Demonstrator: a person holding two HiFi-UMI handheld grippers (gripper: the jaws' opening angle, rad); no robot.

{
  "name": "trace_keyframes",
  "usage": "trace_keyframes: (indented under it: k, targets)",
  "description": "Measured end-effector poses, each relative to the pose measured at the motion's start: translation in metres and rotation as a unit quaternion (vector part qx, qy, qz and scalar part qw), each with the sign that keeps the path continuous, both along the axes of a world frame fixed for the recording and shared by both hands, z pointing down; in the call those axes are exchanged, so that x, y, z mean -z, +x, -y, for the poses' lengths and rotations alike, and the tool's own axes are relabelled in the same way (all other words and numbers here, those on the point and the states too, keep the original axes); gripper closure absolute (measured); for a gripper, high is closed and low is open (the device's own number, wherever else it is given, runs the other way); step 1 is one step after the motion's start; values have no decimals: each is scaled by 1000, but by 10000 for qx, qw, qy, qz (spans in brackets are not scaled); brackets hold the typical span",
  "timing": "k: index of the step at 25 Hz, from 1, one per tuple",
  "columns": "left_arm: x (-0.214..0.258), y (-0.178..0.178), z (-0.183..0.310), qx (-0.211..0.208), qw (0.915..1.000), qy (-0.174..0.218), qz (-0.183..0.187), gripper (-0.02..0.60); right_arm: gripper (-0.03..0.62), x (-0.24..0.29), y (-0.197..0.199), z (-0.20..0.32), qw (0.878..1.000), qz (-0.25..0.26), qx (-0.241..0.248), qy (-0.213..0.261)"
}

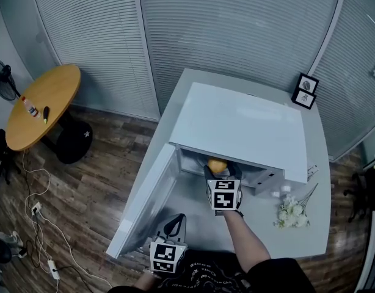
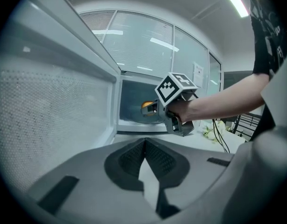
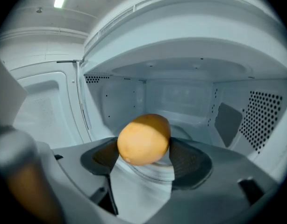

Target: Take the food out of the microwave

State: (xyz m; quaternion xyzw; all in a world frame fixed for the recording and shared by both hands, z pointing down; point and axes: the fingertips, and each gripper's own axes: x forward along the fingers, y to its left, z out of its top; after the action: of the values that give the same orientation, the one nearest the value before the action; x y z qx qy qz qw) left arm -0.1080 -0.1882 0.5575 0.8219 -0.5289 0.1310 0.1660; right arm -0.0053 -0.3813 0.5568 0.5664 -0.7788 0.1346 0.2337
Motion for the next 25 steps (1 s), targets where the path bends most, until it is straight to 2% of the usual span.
trace_keyframes:
  k: [25]
  targets:
    - [5, 11, -15, -252, 9996, 137, -6, 574, 249, 40, 24, -73, 9991, 123, 51, 413]
